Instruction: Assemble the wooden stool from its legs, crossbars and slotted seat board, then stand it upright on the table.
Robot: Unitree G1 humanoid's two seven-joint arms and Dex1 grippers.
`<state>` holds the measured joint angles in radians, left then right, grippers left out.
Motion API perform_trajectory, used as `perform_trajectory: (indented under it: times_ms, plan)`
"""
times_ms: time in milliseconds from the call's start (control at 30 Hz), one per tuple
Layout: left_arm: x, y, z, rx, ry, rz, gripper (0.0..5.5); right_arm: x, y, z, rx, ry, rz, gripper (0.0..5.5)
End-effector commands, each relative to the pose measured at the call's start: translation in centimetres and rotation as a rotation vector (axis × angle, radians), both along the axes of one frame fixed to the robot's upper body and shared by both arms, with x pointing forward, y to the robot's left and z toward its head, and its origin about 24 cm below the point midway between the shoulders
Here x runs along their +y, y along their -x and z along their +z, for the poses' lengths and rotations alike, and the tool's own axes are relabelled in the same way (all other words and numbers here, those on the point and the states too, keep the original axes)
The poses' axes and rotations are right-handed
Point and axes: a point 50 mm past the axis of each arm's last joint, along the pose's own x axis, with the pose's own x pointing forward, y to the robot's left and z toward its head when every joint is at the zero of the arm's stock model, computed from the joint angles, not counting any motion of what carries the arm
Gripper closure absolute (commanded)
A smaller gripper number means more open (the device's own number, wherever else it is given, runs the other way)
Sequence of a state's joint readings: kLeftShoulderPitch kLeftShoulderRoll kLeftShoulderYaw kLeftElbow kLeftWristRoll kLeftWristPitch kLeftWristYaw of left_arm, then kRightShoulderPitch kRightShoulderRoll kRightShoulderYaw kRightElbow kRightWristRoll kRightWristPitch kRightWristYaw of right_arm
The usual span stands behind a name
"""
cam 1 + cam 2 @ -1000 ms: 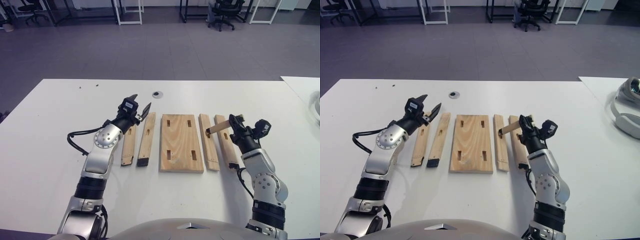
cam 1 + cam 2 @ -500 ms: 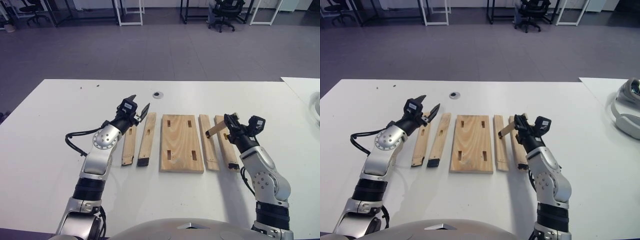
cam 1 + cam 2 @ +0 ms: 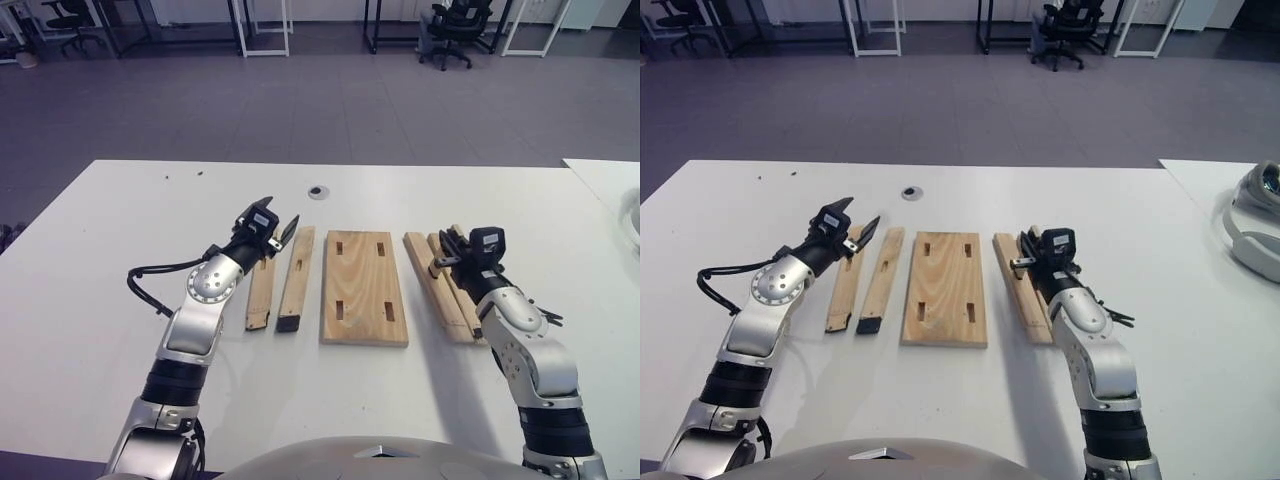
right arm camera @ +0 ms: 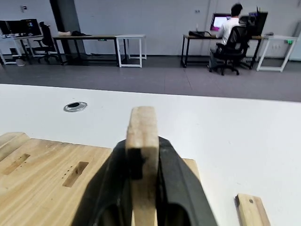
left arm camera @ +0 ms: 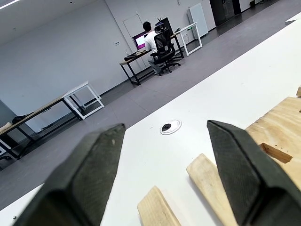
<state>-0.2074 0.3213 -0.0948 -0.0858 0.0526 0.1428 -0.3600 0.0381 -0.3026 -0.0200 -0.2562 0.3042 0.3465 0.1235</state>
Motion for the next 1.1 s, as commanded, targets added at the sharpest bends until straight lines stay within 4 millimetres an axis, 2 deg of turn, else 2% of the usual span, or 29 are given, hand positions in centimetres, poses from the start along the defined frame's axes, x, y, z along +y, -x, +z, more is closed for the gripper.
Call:
perform_trajectory:
  times_ms: [33, 100, 133, 233, 567, 733, 933, 1033, 1100]
  plan:
    - [-0.2, 0.2, -0.3, 0.004, -0.034, 0.002, 2.32, -1.1, 4.3, -7.8, 0.372, -0.001, -0.046, 5.09]
    - [-0.3, 0.2, -0.3, 0.003, -0.035, 0.002, 2.32, -0.3, 3.1, -6.0, 0.281, -0.025, 0.001, 5.09]
    - [-0.3, 0.1, -0.3, 0.0, -0.036, 0.002, 2.32, 0.1, 2.6, -5.1, 0.244, -0.033, 0.021, 4.72]
    - [-0.5, 0.0, -0.3, -0.004, -0.033, 0.003, 2.32, 0.7, 1.7, -3.4, 0.186, -0.024, 0.054, 4.31]
    - [-0.7, 0.1, -0.3, -0.013, -0.019, 0.013, 2.32, -0.1, 1.9, -3.0, 0.361, 0.086, 0.09, 2.54]
    - [-1.2, 0.4, -0.8, -0.002, -0.008, 0.006, 2.32, -0.4, 2.7, -3.6, 0.484, 0.128, 0.165, 2.54]
    - [-1.9, 0.2, -0.6, 0.007, 0.063, 0.006, 2.32, -0.8, 1.6, -3.3, 0.518, 0.138, 0.139, 3.41]
    - [-2.3, 0.2, 0.1, 0.07, 0.26, -0.013, 2.32, -0.7, 0.7, -1.9, 0.459, 0.08, 0.103, 3.41]
    - [-2.7, 0.2, 1.2, 0.13, 0.478, -0.03, 2.12, 0.3, 0.2, -0.1, 0.39, 0.027, 0.128, 3.41]
